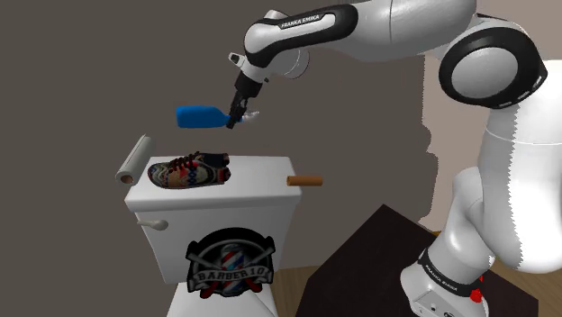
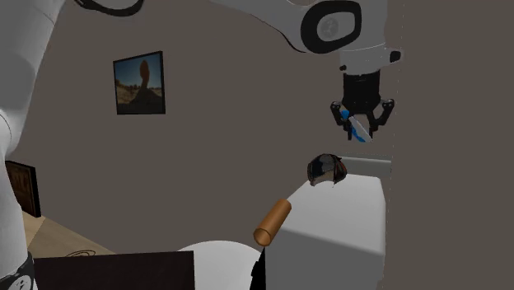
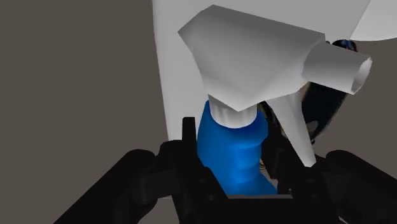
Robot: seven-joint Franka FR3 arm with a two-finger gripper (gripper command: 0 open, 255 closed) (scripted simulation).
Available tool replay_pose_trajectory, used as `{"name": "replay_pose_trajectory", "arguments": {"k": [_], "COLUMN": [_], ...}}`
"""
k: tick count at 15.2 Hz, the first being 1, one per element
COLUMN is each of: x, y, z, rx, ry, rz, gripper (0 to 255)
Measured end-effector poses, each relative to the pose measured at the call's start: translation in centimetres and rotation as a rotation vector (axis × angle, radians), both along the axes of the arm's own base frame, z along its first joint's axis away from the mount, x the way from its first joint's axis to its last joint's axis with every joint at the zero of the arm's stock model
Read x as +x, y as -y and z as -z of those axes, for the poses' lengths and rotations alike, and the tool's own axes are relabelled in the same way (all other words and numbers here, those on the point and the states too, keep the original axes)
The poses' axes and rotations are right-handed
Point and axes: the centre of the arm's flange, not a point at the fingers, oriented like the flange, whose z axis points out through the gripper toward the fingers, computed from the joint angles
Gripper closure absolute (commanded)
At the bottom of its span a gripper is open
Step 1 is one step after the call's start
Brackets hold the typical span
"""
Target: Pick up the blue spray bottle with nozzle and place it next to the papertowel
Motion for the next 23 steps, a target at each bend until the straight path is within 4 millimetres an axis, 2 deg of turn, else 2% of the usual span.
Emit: {"name": "replay_pose_trajectory", "arguments": {"k": [6, 10, 14, 16, 19, 20, 21, 23], "x": [5.8, 7.8, 8.7, 9.0, 8.9, 8.5, 8.7, 8.8], "y": [-5.4, -8.9, -9.7, -9.6, -9.9, -9.6, -9.5, -9.8], "z": [-0.3, -1.2, -0.5, 1.2, 1.4, 3.2, 4.0, 4.0], "rx": [0.004, 0.017, 0.021, 0.017, 0.029, 0.018, 0.016, 0.023], "ry": [-0.007, -0.051, 0.01, 0.033, 0.041, 0.026, 0.024, 0.01], "rz": [0.002, 0.031, 0.003, -0.004, -0.008, -0.008, -0.008, -0.007], "gripper": [255, 255, 255, 255, 255, 255, 255, 255]}}
